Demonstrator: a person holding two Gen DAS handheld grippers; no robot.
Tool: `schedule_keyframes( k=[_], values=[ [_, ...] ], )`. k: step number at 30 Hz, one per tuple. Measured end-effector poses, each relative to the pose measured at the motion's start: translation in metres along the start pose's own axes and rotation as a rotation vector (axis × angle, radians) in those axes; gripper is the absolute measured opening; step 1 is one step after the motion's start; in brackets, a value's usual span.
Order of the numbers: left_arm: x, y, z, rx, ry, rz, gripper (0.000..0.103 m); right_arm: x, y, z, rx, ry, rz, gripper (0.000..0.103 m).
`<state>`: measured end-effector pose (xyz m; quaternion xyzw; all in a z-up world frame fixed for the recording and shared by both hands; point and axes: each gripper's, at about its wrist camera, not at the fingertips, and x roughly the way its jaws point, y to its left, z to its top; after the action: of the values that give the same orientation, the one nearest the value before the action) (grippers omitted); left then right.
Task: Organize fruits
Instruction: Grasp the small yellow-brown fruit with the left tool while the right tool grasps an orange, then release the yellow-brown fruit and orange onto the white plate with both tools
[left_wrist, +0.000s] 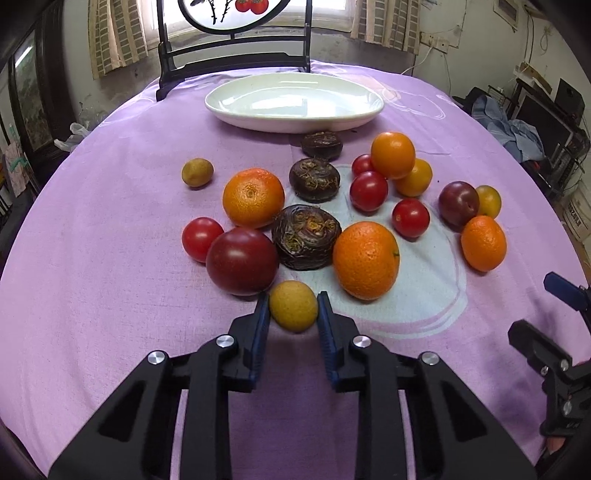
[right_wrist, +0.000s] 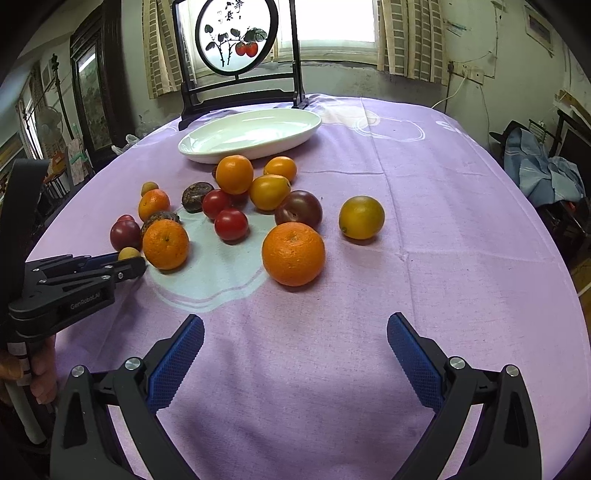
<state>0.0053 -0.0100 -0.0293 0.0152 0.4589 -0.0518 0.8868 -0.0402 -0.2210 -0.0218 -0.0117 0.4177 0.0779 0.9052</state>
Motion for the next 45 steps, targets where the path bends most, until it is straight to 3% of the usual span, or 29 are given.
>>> schedule_keyframes(
  k=[12, 15, 18, 19, 20, 21, 25, 29, 36, 41, 45],
  values=[
    [-0.031, 0.014, -0.001, 0.007, -0.069, -0.060, 0.025, 0.016, -0.010, 0.021, -0.039, 0.046, 0.039, 0.100],
    [-0.032, 0.018, 0.001, 0.006, -0.076, -0.056, 0.025, 0.029, -0.003, 0.032, -0.057, 0.066, 0.045, 0.094],
    [-0.031, 0.025, 0.005, -0.004, -0.074, -0.054, 0.025, 0.045, 0.004, 0.044, -0.091, 0.100, 0.026, 0.084],
    [-0.030, 0.028, 0.006, -0.007, -0.071, -0.056, 0.025, 0.049, 0.006, 0.046, -0.100, 0.113, 0.021, 0.073],
    [-0.029, 0.029, 0.008, -0.008, -0.068, -0.059, 0.025, 0.053, 0.008, 0.049, -0.115, 0.123, 0.006, 0.048],
    [-0.027, 0.031, 0.010, -0.006, -0.064, -0.062, 0.025, 0.057, 0.009, 0.051, -0.125, 0.134, -0.001, 0.046],
    [-0.025, 0.037, 0.023, 0.002, -0.046, -0.082, 0.025, 0.049, 0.010, 0.052, -0.130, 0.105, 0.018, 0.045],
    [-0.029, 0.042, 0.049, 0.029, -0.062, -0.099, 0.025, 0.019, 0.005, 0.061, -0.114, 0.003, 0.100, 0.045],
    [-0.015, 0.040, 0.124, 0.051, -0.098, -0.101, 0.025, 0.011, 0.017, 0.125, -0.183, -0.170, 0.120, 0.045],
    [0.031, 0.042, 0.178, 0.007, -0.056, -0.098, 0.025, 0.062, 0.028, 0.174, -0.161, -0.123, 0.138, 0.045],
    [0.072, 0.047, 0.201, -0.034, 0.012, -0.090, 0.025, 0.097, 0.043, 0.191, -0.165, -0.076, 0.123, 0.045]
  ],
)
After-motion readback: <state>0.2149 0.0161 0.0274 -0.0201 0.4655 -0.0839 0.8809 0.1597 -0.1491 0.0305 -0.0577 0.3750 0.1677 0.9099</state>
